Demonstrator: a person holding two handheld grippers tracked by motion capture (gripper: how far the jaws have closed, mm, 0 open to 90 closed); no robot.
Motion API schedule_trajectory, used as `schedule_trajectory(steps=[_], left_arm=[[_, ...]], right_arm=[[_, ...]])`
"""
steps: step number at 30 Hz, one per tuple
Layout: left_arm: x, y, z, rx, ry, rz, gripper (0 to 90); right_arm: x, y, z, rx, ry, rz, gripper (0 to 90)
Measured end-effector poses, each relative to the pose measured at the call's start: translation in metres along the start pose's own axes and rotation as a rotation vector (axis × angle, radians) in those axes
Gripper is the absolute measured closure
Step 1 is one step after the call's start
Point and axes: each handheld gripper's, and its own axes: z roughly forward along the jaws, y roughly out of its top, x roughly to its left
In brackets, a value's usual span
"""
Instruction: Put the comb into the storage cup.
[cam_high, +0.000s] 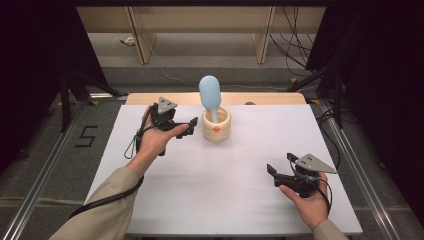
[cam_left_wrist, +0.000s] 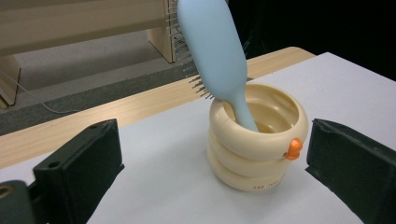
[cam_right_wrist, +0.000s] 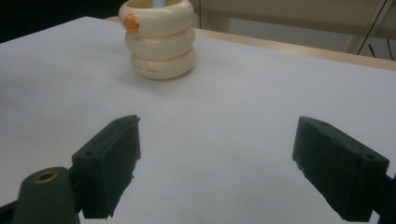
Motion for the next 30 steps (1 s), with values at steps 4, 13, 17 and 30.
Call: schedule_trajectory(steps=[4,13,17,30], left_arm=[[0.001,-0.004,-0.004,0.004,-0.005,0.010,2.8],[0.003,-0.015,-0.012,0.021,-0.011,0.020,2.8],[0.004,-0.023,-0.015,0.033,-0.017,0.024,2.8],[0.006,-0.038,-0.027,0.041,-0.026,0.048,3.2]], right_arm=[[0.000,0.000,0.000,0.000,-0.001,0.000,16.1],[0.000,0.000,0.000,0.000,0.000,-0.001,16.1],[0.000,0.000,0.000,0.000,-0.002,0.000,16.0],[0.000,0.000,0.000,-0.001,-0.002,-0.002,16.1]])
